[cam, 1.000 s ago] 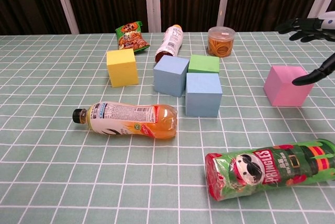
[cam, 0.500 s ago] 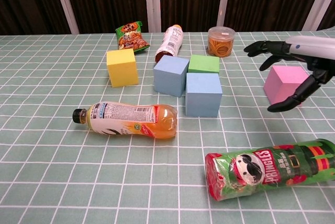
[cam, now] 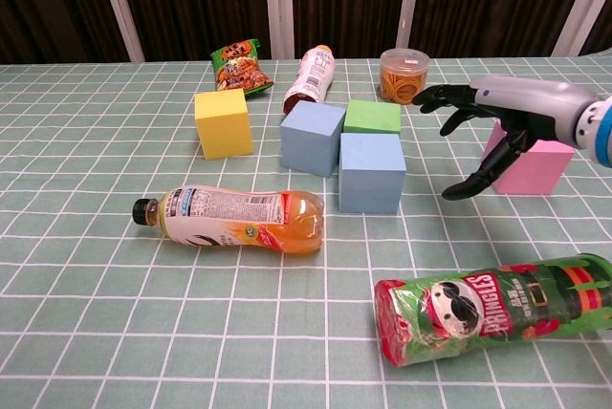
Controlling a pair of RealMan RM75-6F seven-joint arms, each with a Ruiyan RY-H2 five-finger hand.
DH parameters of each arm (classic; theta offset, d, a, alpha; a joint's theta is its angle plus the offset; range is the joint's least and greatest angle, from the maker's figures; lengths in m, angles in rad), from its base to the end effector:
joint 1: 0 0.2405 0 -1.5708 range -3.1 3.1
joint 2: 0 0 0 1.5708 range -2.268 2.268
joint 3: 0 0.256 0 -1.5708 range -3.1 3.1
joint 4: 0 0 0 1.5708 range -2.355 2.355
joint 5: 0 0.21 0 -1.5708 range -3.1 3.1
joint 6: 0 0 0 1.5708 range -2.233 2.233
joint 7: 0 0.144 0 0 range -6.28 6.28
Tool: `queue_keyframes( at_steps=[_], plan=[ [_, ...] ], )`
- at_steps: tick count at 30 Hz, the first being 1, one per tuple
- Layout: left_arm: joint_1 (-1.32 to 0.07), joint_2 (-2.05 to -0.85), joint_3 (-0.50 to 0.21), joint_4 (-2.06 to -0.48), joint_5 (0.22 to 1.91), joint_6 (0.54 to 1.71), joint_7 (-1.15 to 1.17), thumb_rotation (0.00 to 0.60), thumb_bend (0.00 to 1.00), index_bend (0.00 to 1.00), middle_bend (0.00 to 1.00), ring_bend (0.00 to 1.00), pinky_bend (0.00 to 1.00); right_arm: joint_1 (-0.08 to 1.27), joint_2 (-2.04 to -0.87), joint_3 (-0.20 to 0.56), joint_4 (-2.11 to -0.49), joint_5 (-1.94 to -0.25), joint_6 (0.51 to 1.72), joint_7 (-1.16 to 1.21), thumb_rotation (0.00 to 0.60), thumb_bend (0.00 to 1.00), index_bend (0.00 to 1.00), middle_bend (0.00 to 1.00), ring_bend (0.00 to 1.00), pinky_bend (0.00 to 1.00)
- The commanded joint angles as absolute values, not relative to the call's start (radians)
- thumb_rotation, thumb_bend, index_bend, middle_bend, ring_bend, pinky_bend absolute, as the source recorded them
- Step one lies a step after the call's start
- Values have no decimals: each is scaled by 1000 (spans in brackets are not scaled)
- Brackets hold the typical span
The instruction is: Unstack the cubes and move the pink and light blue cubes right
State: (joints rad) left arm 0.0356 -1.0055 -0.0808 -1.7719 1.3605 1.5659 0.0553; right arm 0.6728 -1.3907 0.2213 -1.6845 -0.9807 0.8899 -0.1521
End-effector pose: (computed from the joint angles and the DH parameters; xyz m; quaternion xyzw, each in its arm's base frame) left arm -0.3183 0.1463 0.2016 -0.5103 -0.4139 -0.3544 0.6654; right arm -0.1589 -0.3284 0.0179 0.6672 -0.5261 0.3860 0.3594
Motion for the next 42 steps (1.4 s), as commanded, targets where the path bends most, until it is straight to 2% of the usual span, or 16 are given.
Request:
queue_keyframes(
  at_steps=[1,11,25,31,37,40,42],
  plan=[
    [36,-1005,-82,-1771,1360,1566,53,600,151,185,0,0,0,700,-1421,226,-1645,-936,873,-182,600,154,103,96,195,0],
    [36,-1004,-82,-1771,1359,1565,52,600,151,185,0,0,0,752,-1487,223,-1572,-875,839,-211,600,154,117,97,229,0],
    [34,-999,-82,-1765,1357,1558,34,600,152,185,0,0,0,857,-1541,288,-1613,-787,860,-290,600,154,137,114,257,0],
    [38,-994,-83,-1763,1357,1561,21,600,151,185,0,0,0,869,-1556,269,-1575,-724,853,-298,600,153,137,114,257,0],
    [37,-996,-82,-1766,1358,1561,30,600,152,185,0,0,0,864,-1568,250,-1517,-732,846,-279,600,153,142,119,261,0],
    [37,-999,-82,-1766,1358,1563,38,600,152,185,0,0,0,859,-1567,247,-1503,-743,836,-259,600,153,188,184,313,1],
    [37,-1000,-82,-1767,1356,1563,41,600,152,185,0,0,0,854,-1566,244,-1496,-756,834,-247,600,153,309,324,426,45]
  ],
)
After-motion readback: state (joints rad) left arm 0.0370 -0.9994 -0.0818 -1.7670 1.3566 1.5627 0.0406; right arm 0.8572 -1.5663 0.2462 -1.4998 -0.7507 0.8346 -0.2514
